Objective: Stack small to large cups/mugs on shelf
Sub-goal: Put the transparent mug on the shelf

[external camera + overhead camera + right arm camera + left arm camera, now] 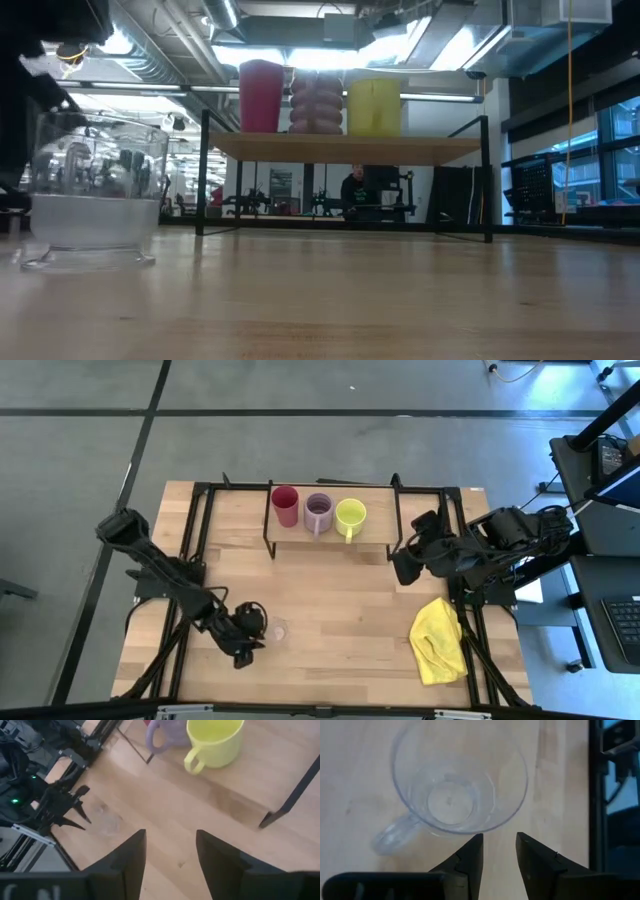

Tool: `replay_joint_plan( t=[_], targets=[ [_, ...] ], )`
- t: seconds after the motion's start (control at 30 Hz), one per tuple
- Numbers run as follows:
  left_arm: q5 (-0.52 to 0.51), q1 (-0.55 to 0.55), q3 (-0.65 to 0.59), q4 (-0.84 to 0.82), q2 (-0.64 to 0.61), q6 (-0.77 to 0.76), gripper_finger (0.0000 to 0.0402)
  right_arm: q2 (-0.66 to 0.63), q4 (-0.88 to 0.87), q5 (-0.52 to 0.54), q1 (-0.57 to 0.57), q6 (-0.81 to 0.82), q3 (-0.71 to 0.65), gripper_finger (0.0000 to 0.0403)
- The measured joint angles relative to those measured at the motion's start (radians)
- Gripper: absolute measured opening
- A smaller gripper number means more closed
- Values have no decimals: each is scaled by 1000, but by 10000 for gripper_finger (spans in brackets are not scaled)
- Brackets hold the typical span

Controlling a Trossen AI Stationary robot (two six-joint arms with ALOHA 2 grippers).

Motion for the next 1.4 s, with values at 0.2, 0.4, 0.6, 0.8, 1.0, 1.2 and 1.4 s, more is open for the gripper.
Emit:
replay_joint_plan(
  t=[0.2, 0.4, 0.6, 0.8, 1.0, 1.2, 1.4],
  targets=[
    [-69, 8, 0, 89, 85, -43, 110, 12, -13, -2, 64, 57, 0, 134],
    [-126, 79, 62, 239, 131, 122, 110, 20, -60, 18, 112, 124, 0, 99],
    [-42, 128, 132, 289, 155, 297, 110, 22, -68, 32, 155, 151, 0, 92],
    [87, 85, 134, 139, 157, 231, 110, 22, -75, 31, 191, 155, 0, 92],
    [-132, 13, 134, -116, 157, 60, 110, 22, -115, 34, 217, 206, 0, 92],
    [-376, 50, 134, -340, 157, -126, 110, 22, -102, 34, 221, 206, 0, 92],
    [-313, 106, 134, -131, 157, -24, 110, 22, -88, 60, 221, 206, 0, 92]
  ],
)
